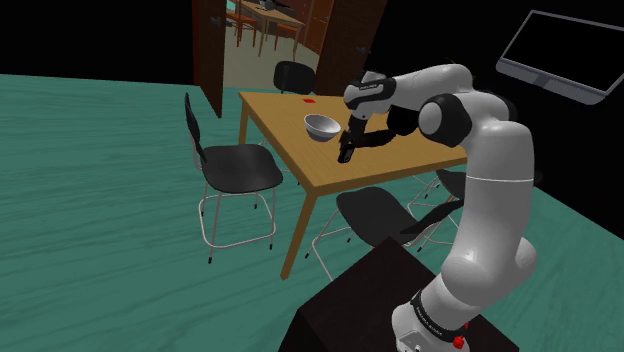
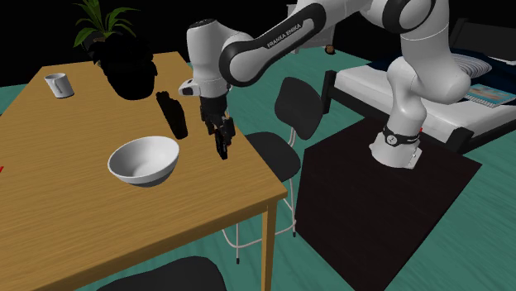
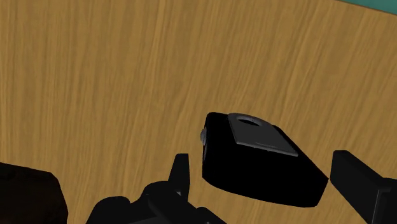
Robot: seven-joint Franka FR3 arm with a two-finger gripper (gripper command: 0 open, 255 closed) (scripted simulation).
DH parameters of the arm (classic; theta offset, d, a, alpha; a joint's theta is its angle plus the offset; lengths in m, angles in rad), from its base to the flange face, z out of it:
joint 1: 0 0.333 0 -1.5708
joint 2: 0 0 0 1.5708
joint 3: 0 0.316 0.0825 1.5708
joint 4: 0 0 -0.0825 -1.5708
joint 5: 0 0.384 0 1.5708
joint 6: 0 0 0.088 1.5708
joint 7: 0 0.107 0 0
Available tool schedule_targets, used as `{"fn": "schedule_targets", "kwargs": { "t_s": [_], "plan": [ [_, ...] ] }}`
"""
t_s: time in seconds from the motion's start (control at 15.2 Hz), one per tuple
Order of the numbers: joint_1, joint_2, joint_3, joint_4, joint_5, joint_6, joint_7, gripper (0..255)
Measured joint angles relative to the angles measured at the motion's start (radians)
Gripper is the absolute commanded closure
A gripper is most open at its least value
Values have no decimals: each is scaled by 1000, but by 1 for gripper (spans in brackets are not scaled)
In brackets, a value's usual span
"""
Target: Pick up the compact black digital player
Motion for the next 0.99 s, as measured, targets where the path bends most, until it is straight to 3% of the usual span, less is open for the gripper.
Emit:
{"fn": "schedule_targets", "kwargs": {
  "t_s": [0.07,0.99],
  "plan": [
    [0,3,1,-1,1,4,0,255],
    [2,-11,-2,12,-3,-21,4,255]
  ]
}}
